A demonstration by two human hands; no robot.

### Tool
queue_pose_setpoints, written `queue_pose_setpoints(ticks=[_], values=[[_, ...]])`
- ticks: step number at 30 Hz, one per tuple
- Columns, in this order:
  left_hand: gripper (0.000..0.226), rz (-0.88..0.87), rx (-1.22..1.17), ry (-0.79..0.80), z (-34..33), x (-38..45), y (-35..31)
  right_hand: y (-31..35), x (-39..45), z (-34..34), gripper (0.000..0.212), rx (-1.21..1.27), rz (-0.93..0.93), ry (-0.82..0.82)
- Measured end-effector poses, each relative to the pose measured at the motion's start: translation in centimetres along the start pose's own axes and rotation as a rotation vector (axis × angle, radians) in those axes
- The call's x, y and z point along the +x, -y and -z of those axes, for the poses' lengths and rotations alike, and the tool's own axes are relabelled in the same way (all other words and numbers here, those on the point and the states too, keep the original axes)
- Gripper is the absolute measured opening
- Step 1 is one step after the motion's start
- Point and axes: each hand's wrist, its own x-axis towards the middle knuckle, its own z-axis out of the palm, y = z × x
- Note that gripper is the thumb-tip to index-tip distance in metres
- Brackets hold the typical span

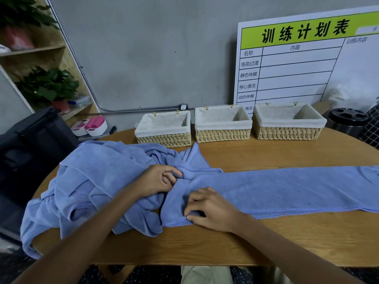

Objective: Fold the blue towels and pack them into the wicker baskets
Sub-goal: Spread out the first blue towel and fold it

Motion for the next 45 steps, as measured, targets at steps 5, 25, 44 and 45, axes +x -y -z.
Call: queue_pose_setpoints(ticks=[5, 25, 44, 45], values=[[0.028, -0.151, 0.187, -0.180, -1.6, -0.4, 0.5, -0.1, -0.1, 0.1, 0.016, -0.001, 0.009, -0.001], [0.034, -0.253, 0.365, -0.318, -1.5, 0.0, 1.4, -0.3, -0.2, -0.1, 0.015, 0.005, 0.006, 0.020], [0.043, -0.157, 0.320, 0.075, 0.5, 0.4, 1.7, 0.1, -0.1, -0.1, 0.016, -0.028, 0.002, 0.016], [0.043, -0.157, 0.334, 0.077, 0.6, 0.4, 1.7, 0.1, -0.1, -0.1, 0.017, -0.032, 0.003, 0.013]])
